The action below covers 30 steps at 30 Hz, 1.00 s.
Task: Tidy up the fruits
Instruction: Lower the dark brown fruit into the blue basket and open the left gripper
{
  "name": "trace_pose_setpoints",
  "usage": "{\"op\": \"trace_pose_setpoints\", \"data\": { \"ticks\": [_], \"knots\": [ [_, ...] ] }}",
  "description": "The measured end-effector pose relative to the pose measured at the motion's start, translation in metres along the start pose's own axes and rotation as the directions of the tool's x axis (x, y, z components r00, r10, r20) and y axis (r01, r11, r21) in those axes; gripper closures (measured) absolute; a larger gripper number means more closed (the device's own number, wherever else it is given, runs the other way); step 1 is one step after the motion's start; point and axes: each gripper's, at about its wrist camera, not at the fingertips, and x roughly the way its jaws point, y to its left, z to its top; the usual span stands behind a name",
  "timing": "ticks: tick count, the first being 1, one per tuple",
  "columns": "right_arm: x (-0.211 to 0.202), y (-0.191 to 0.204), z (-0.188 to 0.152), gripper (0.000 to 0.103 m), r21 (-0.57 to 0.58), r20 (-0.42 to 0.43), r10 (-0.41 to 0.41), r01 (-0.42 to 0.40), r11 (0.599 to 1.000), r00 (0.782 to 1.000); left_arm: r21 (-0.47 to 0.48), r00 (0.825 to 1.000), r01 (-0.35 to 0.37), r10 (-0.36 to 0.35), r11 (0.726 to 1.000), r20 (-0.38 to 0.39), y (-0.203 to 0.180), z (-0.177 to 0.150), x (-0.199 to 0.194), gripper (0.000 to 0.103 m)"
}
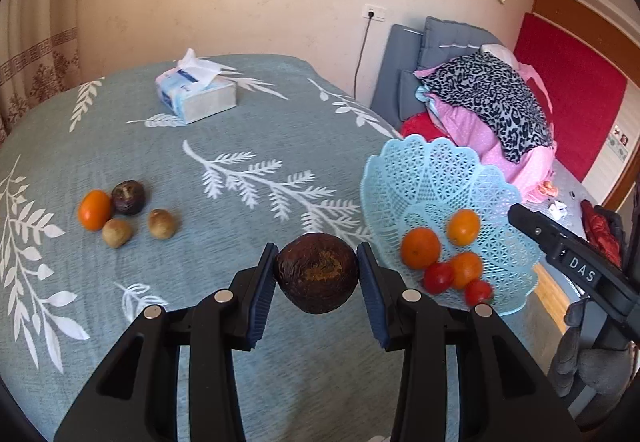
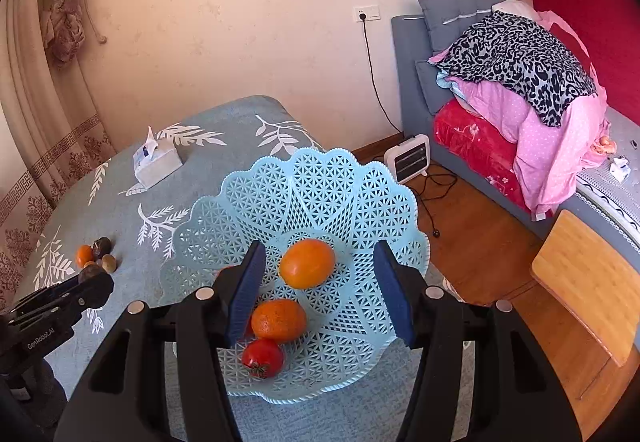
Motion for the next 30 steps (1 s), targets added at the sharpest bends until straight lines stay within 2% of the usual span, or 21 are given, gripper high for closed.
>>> {"op": "trace_pose_setpoints", "data": {
  "ticks": [7, 13, 15, 17, 18, 24, 30],
  "knots": [
    [0.000, -0.007, 0.001, 0.045, 0.024, 0.003, 0.017, -0.017, 1.000, 1.000, 0.045, 0.993, 0.114, -0.111, 0.993, -0.050, -0.037, 0.009, 0.025, 0.062],
    [0.000, -0.013, 0.001, 0.045, 0.046, 0.008, 0.018, -0.019, 0.999, 1.000, 0.078, 0.986, 0.148, -0.141, 0.986, -0.084, -0.056, 0.007, 0.038, 0.062],
    [0.000, -0.015, 0.000, 0.045, 0.052, 0.008, 0.016, -0.016, 0.998, 1.000, 0.081, 0.986, 0.151, -0.144, 0.985, -0.081, -0.056, 0.006, 0.037, 0.053],
    [-0.001, -0.016, 0.000, 0.045, 0.059, 0.010, 0.015, -0.015, 0.998, 1.000, 0.081, 0.990, 0.135, -0.130, 0.988, -0.061, -0.054, 0.007, 0.033, 0.039],
    [-0.001, -0.016, 0.000, 0.045, 0.060, 0.011, 0.015, -0.016, 0.998, 1.000, 0.078, 0.991, 0.127, -0.124, 0.989, -0.050, -0.051, 0.008, 0.030, 0.036],
    [-0.003, -0.001, 0.002, 0.045, 0.036, 0.018, 0.038, -0.039, 0.999, 0.999, 0.021, 0.996, 0.086, -0.086, 0.996, -0.012, -0.025, 0.013, 0.018, 0.033],
    [-0.002, 0.031, 0.004, 0.045, -0.015, 0.018, 0.093, -0.093, 0.996, 0.996, -0.026, 1.000, -0.020, 0.020, 0.999, 0.010, 0.013, 0.011, 0.008, 0.033]
  ]
}}
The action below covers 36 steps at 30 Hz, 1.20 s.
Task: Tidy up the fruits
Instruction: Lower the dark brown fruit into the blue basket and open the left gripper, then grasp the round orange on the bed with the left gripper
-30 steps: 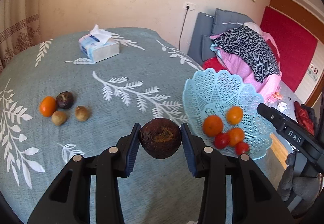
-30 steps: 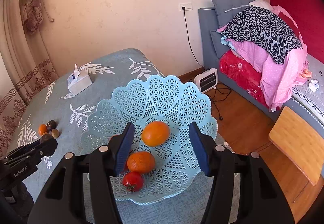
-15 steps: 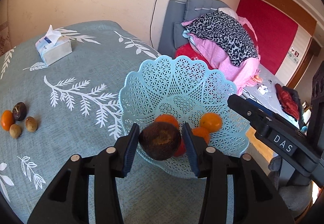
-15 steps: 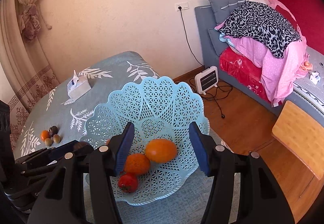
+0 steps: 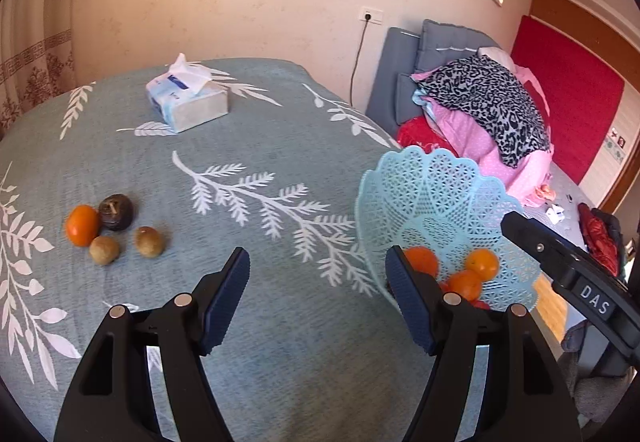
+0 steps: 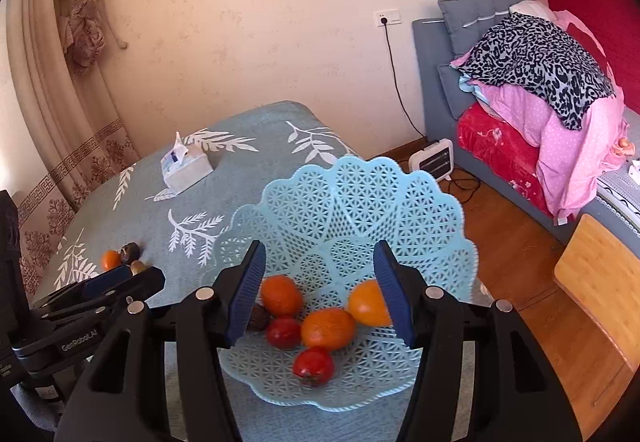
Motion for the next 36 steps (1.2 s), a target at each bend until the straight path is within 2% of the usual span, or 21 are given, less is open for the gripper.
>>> {"op": "trace_pose_setpoints", "data": {
  "ticks": [8, 15, 23, 28, 36],
  "knots": [
    [0.014, 0.057, -0.001, 0.045, -0.091, -0.028, 0.101, -0.103, 0.990, 0.994, -0.099, 0.988, -0.151, 0.154, 0.983, 0.021, 0.066, 0.001, -0.010, 0.033],
    [0.026, 0.112, -0.017, 0.045, -0.197, -0.099, 0.197, -0.214, 0.957, 0.975, -0.170, 0.952, -0.296, 0.304, 0.940, 0.021, 0.123, 0.010, -0.013, 0.033],
    [0.038, 0.141, -0.031, 0.045, -0.249, -0.174, 0.235, -0.274, 0.929, 0.956, -0.185, 0.934, -0.356, 0.355, 0.916, -0.037, 0.168, 0.015, 0.004, 0.033],
    [0.041, 0.148, -0.031, 0.045, -0.266, -0.189, 0.244, -0.289, 0.920, 0.951, -0.201, 0.934, -0.358, 0.351, 0.912, -0.071, 0.184, 0.014, 0.015, 0.036],
    [0.052, 0.164, -0.035, 0.045, -0.276, -0.236, 0.261, -0.322, 0.906, 0.936, -0.194, 0.942, -0.334, 0.317, 0.922, -0.113, 0.191, 0.010, 0.038, 0.041]
  ]
}}
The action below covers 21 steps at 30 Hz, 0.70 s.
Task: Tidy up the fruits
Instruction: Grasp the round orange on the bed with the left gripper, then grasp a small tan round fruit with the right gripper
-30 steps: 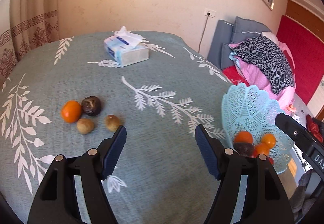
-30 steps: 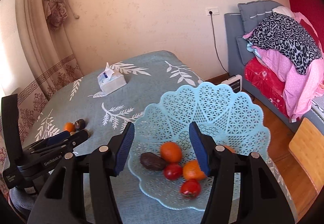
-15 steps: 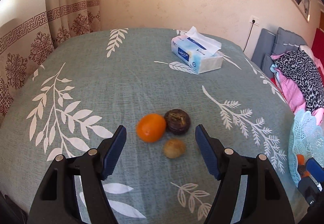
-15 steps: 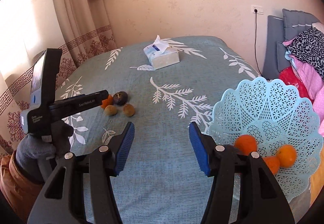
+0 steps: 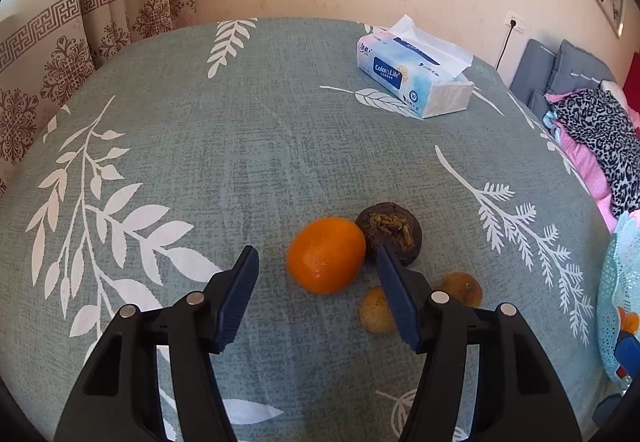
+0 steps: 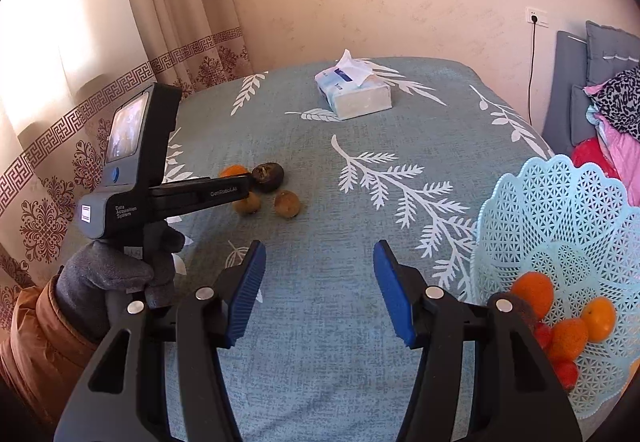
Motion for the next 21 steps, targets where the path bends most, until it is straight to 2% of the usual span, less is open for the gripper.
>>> {"op": "trace_pose_setpoints", "data": {
  "ticks": [2, 4, 8, 14, 21],
  "knots": [
    [0.006, 0.002, 0.000, 0.045, 0.004, -0.017, 0.016, -0.016, 1.000, 1.000, -0.005, 1.000, 0.011, -0.011, 1.000, 0.005, 0.001, 0.000, 0.001, 0.046],
    [0.013, 0.004, 0.001, 0.045, 0.009, -0.034, 0.025, -0.025, 1.000, 0.999, -0.007, 0.999, 0.039, -0.040, 0.999, -0.003, 0.001, -0.001, 0.002, 0.062],
    [0.024, 0.008, 0.005, 0.045, 0.009, -0.053, 0.036, -0.035, 0.999, 0.998, -0.042, 0.998, 0.064, -0.065, 0.997, -0.006, 0.007, -0.004, -0.004, 0.063],
    [0.047, 0.014, 0.013, 0.045, -0.011, -0.090, 0.034, -0.035, 0.999, 0.995, -0.095, 0.999, 0.052, -0.052, 0.994, 0.003, 0.021, -0.014, -0.029, 0.063],
    [0.080, 0.025, 0.022, 0.046, -0.039, -0.129, 0.017, -0.023, 0.999, 0.991, -0.112, 0.999, -0.020, 0.024, 0.994, 0.028, 0.030, -0.043, -0.055, 0.063]
  ]
}}
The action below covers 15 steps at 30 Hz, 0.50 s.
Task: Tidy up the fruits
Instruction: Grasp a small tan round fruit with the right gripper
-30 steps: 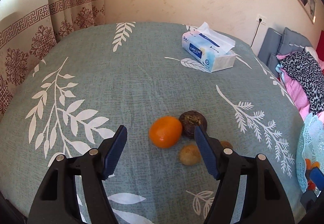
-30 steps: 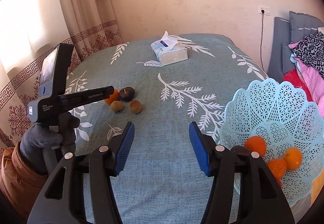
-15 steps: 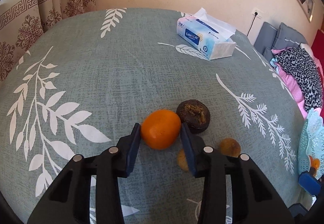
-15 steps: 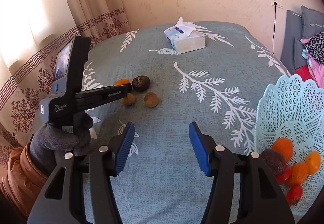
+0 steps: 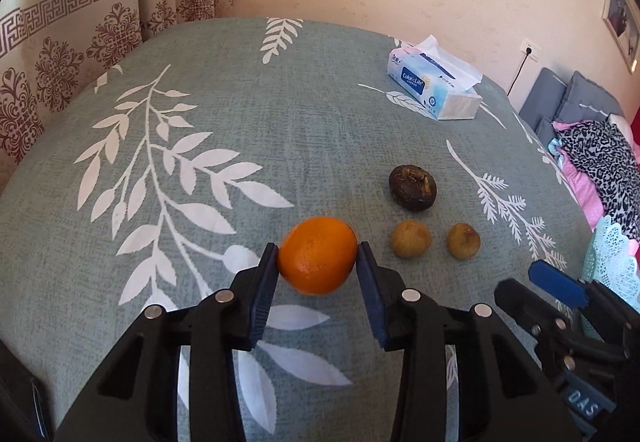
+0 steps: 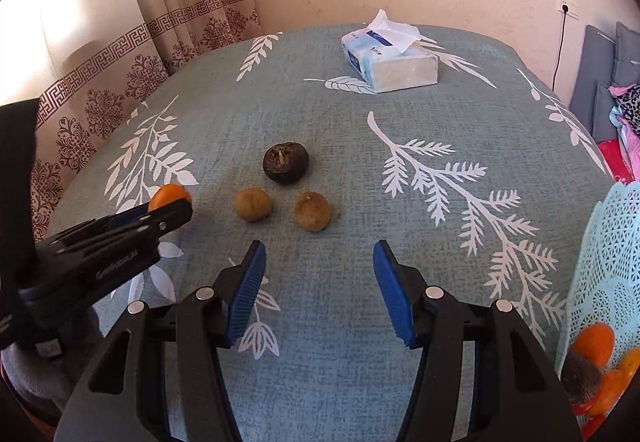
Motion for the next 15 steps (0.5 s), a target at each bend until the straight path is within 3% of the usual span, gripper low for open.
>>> {"op": "trace_pose_setpoints", "data": {
  "ticks": [7, 15],
  "knots": [
    [0.025, 0.004, 0.014, 0.057, -0.003, -0.023, -0.025, 0.025, 1.000, 0.999, 0.006, 0.998, -0.036, 0.036, 0.999, 0.055, 0.004, -0.012, -0.016, 0.063],
    [0.049, 0.009, 0.029, 0.061, -0.023, -0.041, -0.068, 0.068, 0.997, 0.997, -0.011, 0.998, -0.025, 0.026, 1.000, 0.054, 0.009, -0.014, -0.016, 0.063]
  ]
}}
